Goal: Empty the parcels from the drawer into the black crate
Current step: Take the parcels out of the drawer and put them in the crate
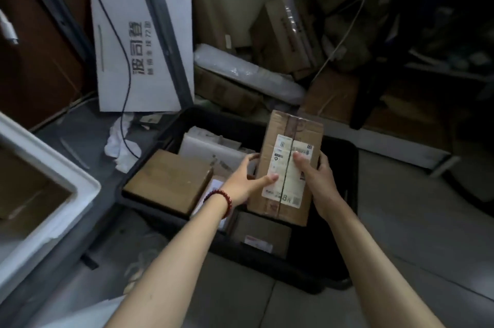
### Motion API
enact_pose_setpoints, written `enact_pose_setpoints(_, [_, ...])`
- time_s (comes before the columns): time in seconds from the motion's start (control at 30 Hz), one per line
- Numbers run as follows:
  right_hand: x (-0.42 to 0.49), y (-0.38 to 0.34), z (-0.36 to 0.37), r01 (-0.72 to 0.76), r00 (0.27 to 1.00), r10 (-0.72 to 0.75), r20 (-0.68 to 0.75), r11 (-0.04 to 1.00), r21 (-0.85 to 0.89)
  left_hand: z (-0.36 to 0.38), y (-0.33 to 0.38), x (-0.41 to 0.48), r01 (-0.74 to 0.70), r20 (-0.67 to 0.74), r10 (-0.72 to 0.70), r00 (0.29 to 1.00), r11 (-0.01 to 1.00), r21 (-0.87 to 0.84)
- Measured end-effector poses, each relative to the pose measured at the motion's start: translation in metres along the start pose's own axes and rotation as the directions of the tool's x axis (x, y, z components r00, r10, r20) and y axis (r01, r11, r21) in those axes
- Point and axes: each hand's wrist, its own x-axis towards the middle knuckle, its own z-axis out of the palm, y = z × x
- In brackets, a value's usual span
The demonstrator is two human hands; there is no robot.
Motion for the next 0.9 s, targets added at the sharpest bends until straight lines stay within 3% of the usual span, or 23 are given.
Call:
enact_pose_setpoints(0.13, [0.006, 0.020, -0.028, 0.008, 0.999, -0.021, -0.046, 0.965, -0.263, 0.031, -0.018, 0.023, 0.058, 0.085, -0.055, 0.995, 0.998, -0.029])
enact_pose_setpoints(0.27, [0.015, 0.030, -0.044, 0.051, 0.995, -0.087, -0.049, 0.863, -0.502, 0.047, -0.034, 0.041, 0.132, 0.164, -0.125, 0.979, 0.991, -0.034])
enact_pose_setpoints(0.47, [0.024, 0.039, -0.052, 0.102, 0.991, -0.136, 0.008, 0.702, -0.705, 0.088, -0.047, 0.061, 0.222, 0.238, -0.178, 0.955, 0.959, -0.174])
enact_pose_setpoints(0.6, [0.020, 0.055, -0.054, -0.018, 0.996, -0.060, -0.063, 0.568, -0.823, 0.110, -0.057, 0.070, 0.204, 0.290, -0.180, 0.940, 0.978, -0.053])
enact_pose_setpoints(0.7, [0.019, 0.067, -0.054, -0.013, 0.999, -0.032, -0.031, 0.452, -0.892, 0.118, -0.071, 0.071, 0.212, 0.308, -0.194, 0.931, 0.977, -0.027])
enact_pose_setpoints(0.8, [0.022, 0.076, -0.048, -0.023, 0.994, 0.112, 0.011, 0.301, -0.953, 0.121, -0.085, 0.068, 0.216, 0.331, -0.214, 0.919, 0.976, 0.030])
enact_pose_setpoints(0.9, [0.025, 0.084, -0.044, -0.003, 0.969, 0.241, 0.058, 0.245, -0.970, 0.123, -0.096, 0.066, 0.252, 0.347, -0.256, 0.902, 0.966, 0.057])
